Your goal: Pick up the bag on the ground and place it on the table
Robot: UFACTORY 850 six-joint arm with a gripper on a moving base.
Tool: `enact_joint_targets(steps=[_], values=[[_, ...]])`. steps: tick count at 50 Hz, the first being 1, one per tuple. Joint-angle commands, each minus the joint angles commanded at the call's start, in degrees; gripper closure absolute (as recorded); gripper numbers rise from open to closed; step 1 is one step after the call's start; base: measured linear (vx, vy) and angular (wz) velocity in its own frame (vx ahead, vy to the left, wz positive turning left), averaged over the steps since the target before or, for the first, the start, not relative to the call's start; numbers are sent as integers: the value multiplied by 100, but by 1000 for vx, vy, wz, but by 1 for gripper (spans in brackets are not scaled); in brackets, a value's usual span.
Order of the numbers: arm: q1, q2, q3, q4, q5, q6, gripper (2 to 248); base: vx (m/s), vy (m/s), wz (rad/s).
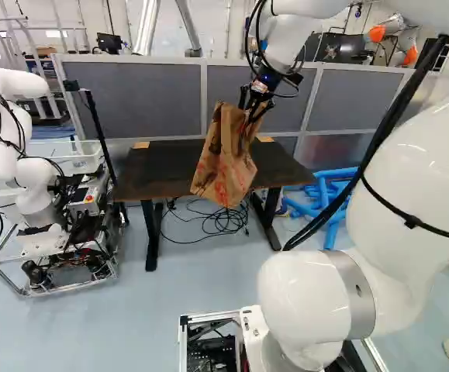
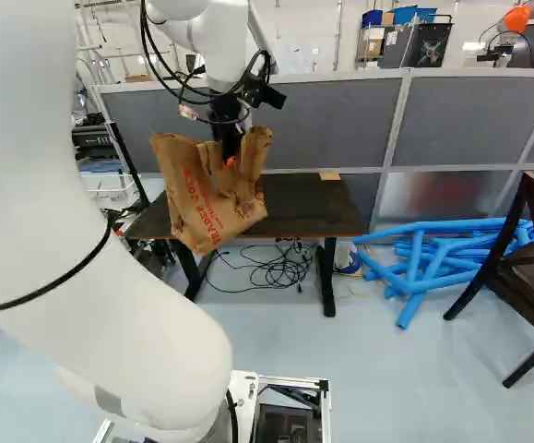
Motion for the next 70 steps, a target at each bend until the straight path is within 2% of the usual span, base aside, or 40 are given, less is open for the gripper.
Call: enact_joint_targets(steps=[48, 70], values=[[0, 0, 0, 0, 0, 0, 229, 187, 0, -17], [0, 0, 0, 0, 0, 0, 229, 144, 17, 62]])
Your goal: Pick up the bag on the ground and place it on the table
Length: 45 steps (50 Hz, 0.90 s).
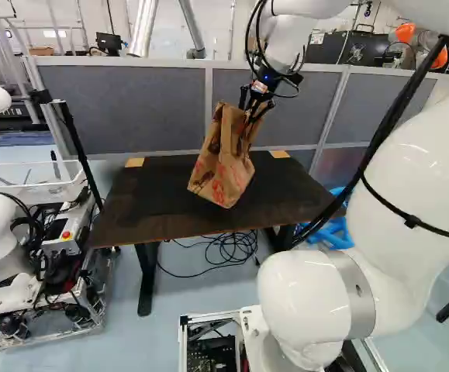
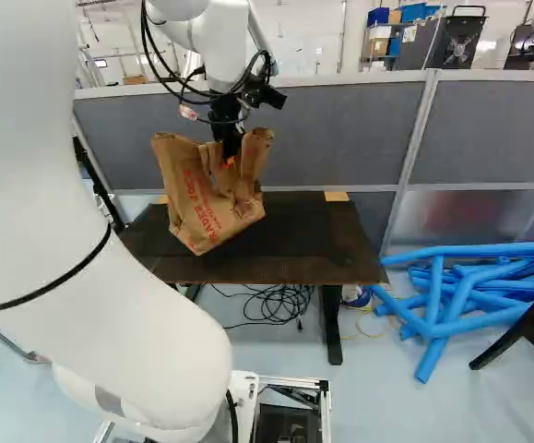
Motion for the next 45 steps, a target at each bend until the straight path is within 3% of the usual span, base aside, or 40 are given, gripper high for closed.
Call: enact_joint_targets(steps=[27, 45], values=[[0, -9, -5, 0, 0, 0, 229, 13, 1, 0], [-3, -293, -31, -9, 220, 0, 229, 0, 0, 0]])
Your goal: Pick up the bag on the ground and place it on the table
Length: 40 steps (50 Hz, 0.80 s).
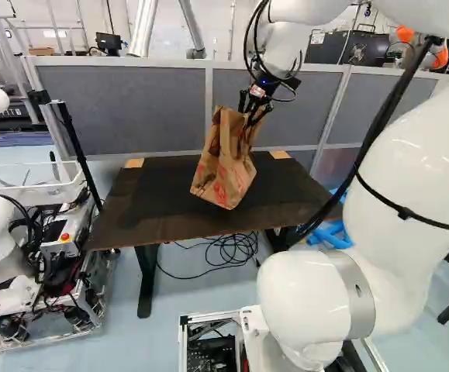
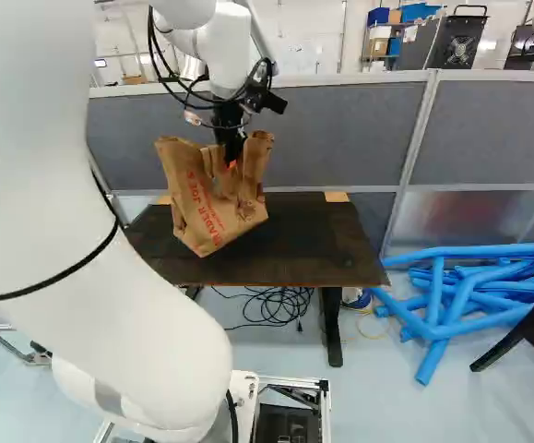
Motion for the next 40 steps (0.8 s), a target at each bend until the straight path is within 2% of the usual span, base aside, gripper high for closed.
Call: enact_joint_targets(steps=[13, 40], values=[[-7, -286, -72, -169, 287, 0, 229, 0, 0, 0], [-2, -804, -167, -736, 828, 0, 229, 0, 0, 0]])
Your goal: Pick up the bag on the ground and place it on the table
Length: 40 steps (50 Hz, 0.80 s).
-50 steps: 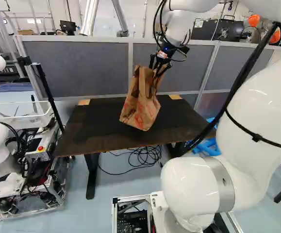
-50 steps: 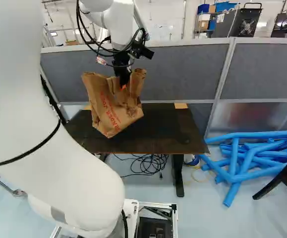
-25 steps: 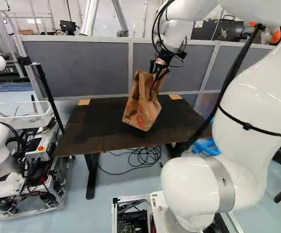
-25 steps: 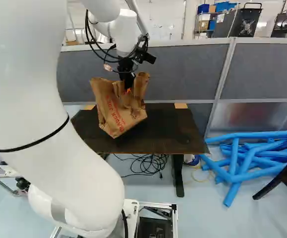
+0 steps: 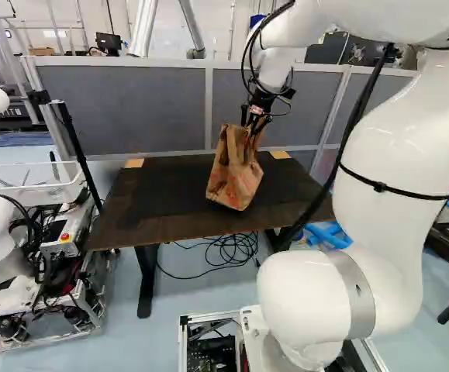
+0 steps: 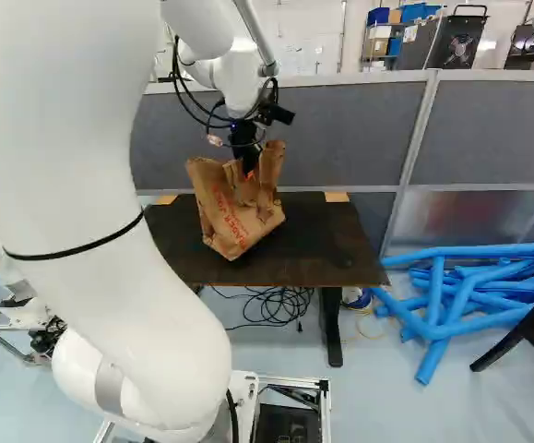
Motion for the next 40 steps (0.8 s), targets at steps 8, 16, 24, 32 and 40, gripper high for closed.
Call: enact_joint_targets(steps=[8, 16, 24, 32, 40], values=[[1, -142, -22, -172, 139, 0, 229, 0, 0, 0], [1, -278, -39, -341, 258, 0, 229, 0, 0, 0], [1, -409, -51, -454, 341, 0, 229, 0, 0, 0], [1, -541, -65, -526, 404, 0, 229, 0, 0, 0], [1, -674, -82, -589, 463, 0, 229, 0, 0, 0]])
